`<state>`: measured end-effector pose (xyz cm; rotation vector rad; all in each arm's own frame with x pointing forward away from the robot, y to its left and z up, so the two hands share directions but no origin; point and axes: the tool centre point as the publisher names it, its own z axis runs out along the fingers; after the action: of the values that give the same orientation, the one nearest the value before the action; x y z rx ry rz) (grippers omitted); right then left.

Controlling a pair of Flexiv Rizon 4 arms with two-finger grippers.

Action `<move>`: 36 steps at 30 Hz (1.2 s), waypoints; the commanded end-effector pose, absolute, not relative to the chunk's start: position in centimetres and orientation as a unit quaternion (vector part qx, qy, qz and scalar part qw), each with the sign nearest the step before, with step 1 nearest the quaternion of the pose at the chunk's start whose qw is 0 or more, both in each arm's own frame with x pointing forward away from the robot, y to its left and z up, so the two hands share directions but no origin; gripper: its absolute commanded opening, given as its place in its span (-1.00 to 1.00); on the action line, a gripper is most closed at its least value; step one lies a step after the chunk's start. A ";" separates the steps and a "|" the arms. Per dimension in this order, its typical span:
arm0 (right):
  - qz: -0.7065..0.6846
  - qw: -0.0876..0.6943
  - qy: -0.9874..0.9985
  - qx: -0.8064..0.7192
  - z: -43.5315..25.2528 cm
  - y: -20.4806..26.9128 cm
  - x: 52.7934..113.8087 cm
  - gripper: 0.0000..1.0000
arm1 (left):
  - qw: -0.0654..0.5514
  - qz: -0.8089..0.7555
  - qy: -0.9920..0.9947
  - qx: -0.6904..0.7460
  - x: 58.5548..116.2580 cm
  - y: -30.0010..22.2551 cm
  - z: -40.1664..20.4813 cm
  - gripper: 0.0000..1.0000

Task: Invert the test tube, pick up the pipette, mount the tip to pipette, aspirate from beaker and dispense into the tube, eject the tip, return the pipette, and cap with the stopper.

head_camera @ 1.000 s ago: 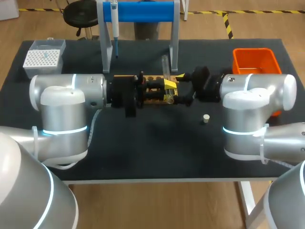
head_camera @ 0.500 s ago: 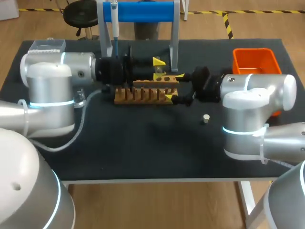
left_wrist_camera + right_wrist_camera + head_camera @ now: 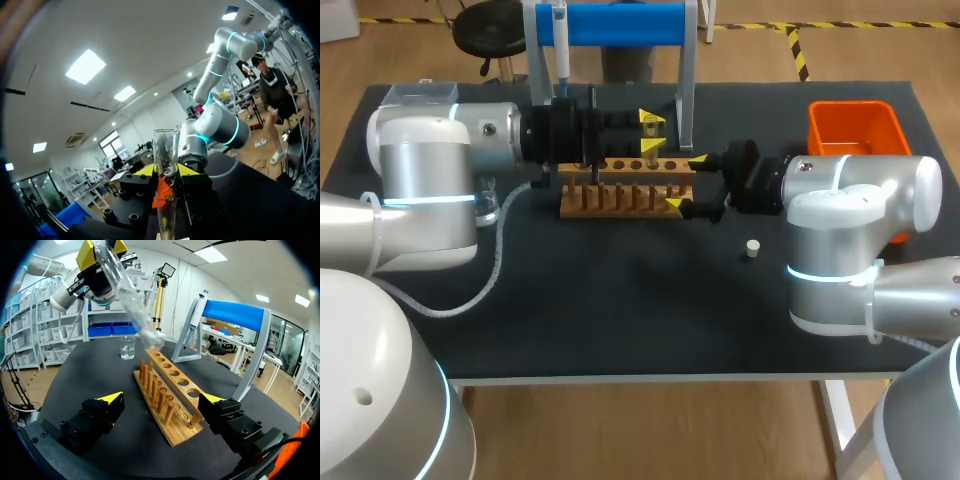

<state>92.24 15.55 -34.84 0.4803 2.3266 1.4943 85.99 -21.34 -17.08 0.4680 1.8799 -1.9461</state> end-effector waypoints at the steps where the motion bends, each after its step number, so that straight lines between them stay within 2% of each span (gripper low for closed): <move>1: 0.525 0.167 0.817 0.169 -34.9 15.6 92.2 1.00 | 0.087 -0.714 0.693 0.052 86.4 -20.4 -16.7 -1.00; 6: 0.525 0.167 0.817 0.169 -34.9 15.6 92.2 1.00 | 0.041 -0.714 0.699 -0.020 88.3 -17.7 -15.6 -1.00; 15: 0.525 0.167 0.817 0.169 -34.9 15.6 92.2 1.00 | 0.015 -0.693 0.714 -0.098 91.2 -17.7 -15.9 -1.00; 36: 0.525 0.167 0.817 0.169 -34.9 15.6 92.2 1.00 | 0.080 -0.682 0.727 -0.030 95.1 -19.0 -16.7 -1.00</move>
<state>92.24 15.55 -34.83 0.4806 2.3263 1.4941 94.40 -18.98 -16.50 -0.1148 2.1733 -2.0243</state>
